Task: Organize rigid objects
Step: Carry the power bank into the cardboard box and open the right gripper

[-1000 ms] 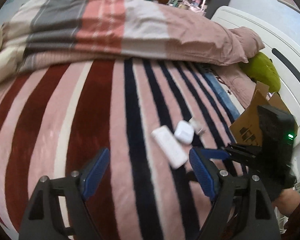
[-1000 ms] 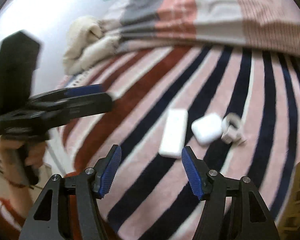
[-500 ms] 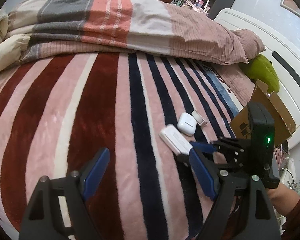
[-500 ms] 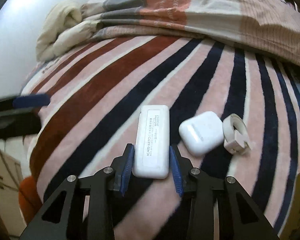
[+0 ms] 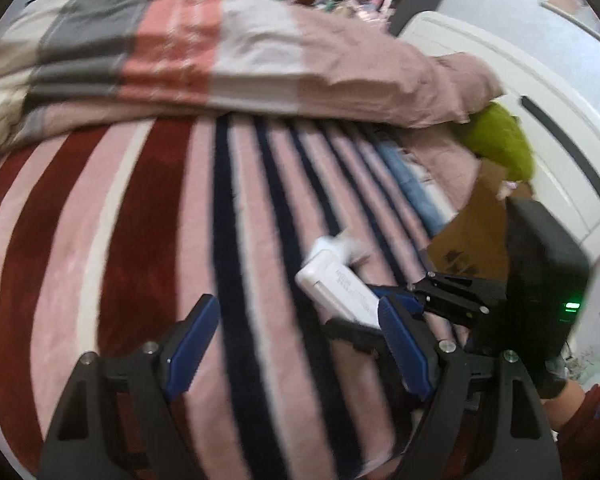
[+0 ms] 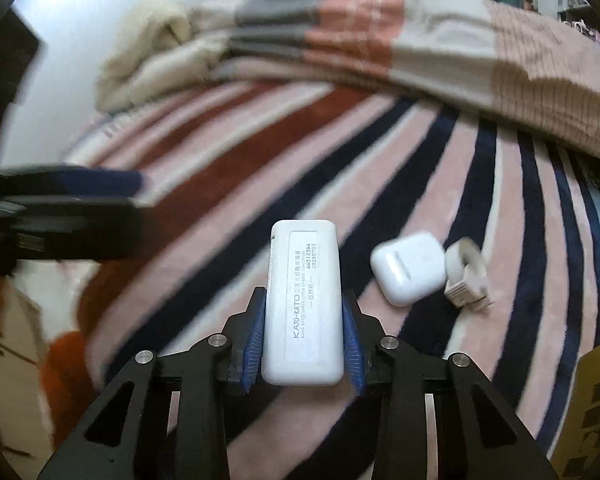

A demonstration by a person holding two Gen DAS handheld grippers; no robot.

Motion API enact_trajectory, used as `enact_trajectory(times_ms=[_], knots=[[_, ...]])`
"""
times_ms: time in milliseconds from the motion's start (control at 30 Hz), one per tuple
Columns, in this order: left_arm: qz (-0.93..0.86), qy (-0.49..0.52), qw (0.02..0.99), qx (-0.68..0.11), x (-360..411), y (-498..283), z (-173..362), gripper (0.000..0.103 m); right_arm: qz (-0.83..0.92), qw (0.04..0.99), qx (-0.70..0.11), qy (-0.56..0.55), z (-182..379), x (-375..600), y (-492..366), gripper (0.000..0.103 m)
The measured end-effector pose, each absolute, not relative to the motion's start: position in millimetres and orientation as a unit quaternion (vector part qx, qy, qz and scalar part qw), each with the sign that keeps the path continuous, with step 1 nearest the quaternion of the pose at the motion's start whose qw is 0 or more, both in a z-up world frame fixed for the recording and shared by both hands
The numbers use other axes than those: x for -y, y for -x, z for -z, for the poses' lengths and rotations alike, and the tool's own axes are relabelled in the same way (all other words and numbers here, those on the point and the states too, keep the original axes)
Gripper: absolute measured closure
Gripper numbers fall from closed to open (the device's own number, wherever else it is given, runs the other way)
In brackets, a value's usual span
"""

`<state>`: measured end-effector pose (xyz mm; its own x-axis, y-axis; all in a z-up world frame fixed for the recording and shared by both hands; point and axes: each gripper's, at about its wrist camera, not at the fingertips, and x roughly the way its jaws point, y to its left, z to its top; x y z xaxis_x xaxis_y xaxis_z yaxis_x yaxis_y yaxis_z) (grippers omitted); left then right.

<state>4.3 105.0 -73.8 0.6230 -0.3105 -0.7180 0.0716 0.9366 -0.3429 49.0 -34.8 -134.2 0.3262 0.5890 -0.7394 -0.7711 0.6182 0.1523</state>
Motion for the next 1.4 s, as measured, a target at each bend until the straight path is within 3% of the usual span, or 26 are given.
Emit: enact_trajectory(times_ms=[67,267,500,733,1033,1133,1200,1300,1400], knots=[[0.133,0.134,0.894,-0.407,-90,-11,55,0.029,-0.439,0.809,-0.379,0.096,104,46,-42,0.072],[0.225,0.137,0.891,-0.369,-40,-35,6,0.066,-0.454,0.825,-0.331,0.067,38,94,-33,0.072],[0.282,0.092,0.88,-0.37,46,-79,-21,0.066,-0.404,0.853,-0.327,0.031,10,174,-56,0.072],[0.316,0.057,0.851,-0.417,129,-130,-11,0.066,-0.344,0.859,-0.376,0.034,12,241,-93,0.072],[0.306,0.018,0.836,-0.456,161,-151,11,0.066,-0.317,0.836,-0.442,0.068,40,266,-125,0.072],[0.303,0.014,0.836,-0.456,161,-151,11,0.055,-0.309,0.833,-0.453,0.076,42,268,-127,0.072],[0.303,0.012,0.839,-0.452,159,-148,8,0.041,-0.305,0.832,-0.456,0.082,42,267,-126,0.066],[0.295,0.004,0.847,-0.442,153,-143,0,0.039,-0.305,0.835,-0.45,0.09,40,264,-125,0.053],[0.284,0.007,0.856,-0.433,139,-136,-9,0.039,-0.304,0.843,-0.436,0.087,35,262,-120,0.053]])
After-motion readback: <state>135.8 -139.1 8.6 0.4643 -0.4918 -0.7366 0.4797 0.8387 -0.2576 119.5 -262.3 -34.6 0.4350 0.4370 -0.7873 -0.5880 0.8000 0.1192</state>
